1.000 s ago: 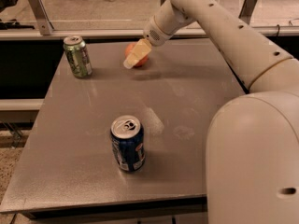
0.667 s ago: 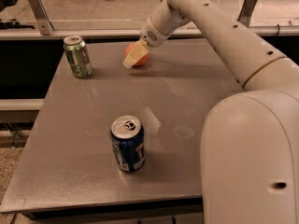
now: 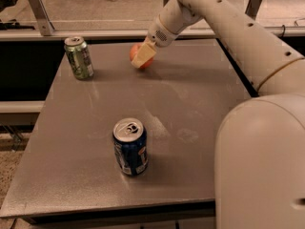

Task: Move apple near pepsi can

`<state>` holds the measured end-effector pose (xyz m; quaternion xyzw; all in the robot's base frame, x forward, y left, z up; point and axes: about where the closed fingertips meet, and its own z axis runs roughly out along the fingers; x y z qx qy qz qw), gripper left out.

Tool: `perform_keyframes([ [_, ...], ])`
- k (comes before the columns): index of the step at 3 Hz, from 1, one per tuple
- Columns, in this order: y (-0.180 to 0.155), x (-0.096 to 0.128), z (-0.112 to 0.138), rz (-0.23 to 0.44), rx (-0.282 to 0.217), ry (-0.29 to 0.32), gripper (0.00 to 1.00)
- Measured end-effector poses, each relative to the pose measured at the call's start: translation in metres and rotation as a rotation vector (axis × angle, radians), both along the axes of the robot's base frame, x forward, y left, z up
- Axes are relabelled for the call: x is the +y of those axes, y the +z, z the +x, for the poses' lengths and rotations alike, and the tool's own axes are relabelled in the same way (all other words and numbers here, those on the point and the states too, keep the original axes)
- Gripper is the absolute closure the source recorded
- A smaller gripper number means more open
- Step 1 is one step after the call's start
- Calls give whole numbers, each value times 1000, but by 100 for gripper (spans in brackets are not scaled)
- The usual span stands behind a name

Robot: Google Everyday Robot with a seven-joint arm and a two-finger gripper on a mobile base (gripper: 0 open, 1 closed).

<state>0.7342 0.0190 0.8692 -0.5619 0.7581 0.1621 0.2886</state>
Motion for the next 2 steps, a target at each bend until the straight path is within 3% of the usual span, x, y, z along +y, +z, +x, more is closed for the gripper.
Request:
perform_keyframes([
  [1,12,-11,-22,8,-20,67,100],
  [2,25,-24,-61,33,-33,163,100],
])
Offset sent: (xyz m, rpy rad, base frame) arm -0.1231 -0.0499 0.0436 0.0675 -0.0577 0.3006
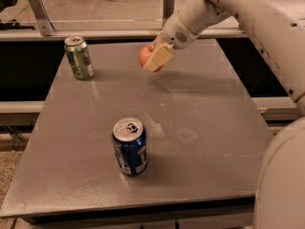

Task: Move apple near pepsi can

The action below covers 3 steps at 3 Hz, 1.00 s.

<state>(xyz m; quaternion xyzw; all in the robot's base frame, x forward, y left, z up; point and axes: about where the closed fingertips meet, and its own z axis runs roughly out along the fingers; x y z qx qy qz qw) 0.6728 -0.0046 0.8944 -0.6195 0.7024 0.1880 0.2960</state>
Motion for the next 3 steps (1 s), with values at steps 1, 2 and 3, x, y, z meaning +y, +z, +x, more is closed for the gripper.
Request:
perform_keyframes([
  [1,7,-12,-42,27,7,85,100],
  [2,7,-23,-80,44,35,147,100],
  [3,6,-31,-114,43,67,204,100],
])
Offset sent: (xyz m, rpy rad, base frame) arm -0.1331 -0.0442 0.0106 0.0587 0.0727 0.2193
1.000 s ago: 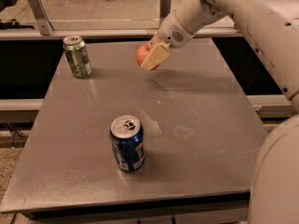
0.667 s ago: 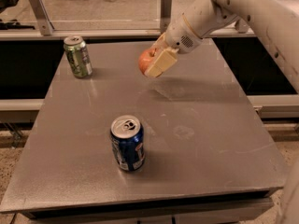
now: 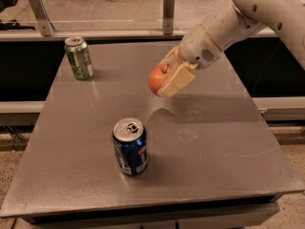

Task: Move apple near pepsi can

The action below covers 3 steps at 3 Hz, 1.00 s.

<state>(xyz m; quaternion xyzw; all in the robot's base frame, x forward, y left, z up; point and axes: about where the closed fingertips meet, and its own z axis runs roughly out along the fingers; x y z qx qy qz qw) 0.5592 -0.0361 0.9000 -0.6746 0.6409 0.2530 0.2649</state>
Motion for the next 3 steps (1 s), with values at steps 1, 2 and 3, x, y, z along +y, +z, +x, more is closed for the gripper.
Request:
perform_keyframes([
  [1,-8,-2,-39,-22,22,67,100],
  [2,-16,0,-59,-55,18,98,100],
  [3,-18,5,-85,-84,26,101,100],
])
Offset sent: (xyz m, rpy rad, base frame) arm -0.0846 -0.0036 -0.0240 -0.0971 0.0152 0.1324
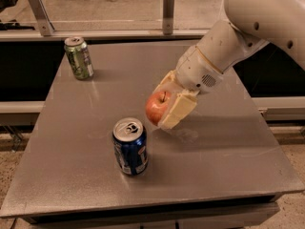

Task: Move apple near pepsi can

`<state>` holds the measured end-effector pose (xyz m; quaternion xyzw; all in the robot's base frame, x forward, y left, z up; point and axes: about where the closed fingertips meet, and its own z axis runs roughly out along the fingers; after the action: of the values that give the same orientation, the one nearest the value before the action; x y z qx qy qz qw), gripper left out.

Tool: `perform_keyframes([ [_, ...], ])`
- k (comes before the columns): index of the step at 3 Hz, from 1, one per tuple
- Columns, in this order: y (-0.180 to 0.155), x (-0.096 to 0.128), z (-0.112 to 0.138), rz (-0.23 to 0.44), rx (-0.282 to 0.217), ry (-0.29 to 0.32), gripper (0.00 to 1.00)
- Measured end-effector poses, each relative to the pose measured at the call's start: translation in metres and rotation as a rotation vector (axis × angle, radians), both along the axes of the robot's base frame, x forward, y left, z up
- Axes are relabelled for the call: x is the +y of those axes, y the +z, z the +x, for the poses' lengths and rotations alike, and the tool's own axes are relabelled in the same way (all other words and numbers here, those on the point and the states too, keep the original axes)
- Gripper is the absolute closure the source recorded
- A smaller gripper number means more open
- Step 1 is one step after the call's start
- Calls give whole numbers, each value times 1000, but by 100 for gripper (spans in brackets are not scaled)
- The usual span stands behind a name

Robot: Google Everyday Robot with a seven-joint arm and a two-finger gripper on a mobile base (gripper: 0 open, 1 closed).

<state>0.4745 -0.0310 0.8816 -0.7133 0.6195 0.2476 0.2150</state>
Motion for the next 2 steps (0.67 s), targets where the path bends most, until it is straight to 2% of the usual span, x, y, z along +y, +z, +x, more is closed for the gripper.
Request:
perform_keyframes([
  [1,-3,4,-19,-21,21,-5,100],
  [2,-9,6,-27,-33,38,-1,100],
])
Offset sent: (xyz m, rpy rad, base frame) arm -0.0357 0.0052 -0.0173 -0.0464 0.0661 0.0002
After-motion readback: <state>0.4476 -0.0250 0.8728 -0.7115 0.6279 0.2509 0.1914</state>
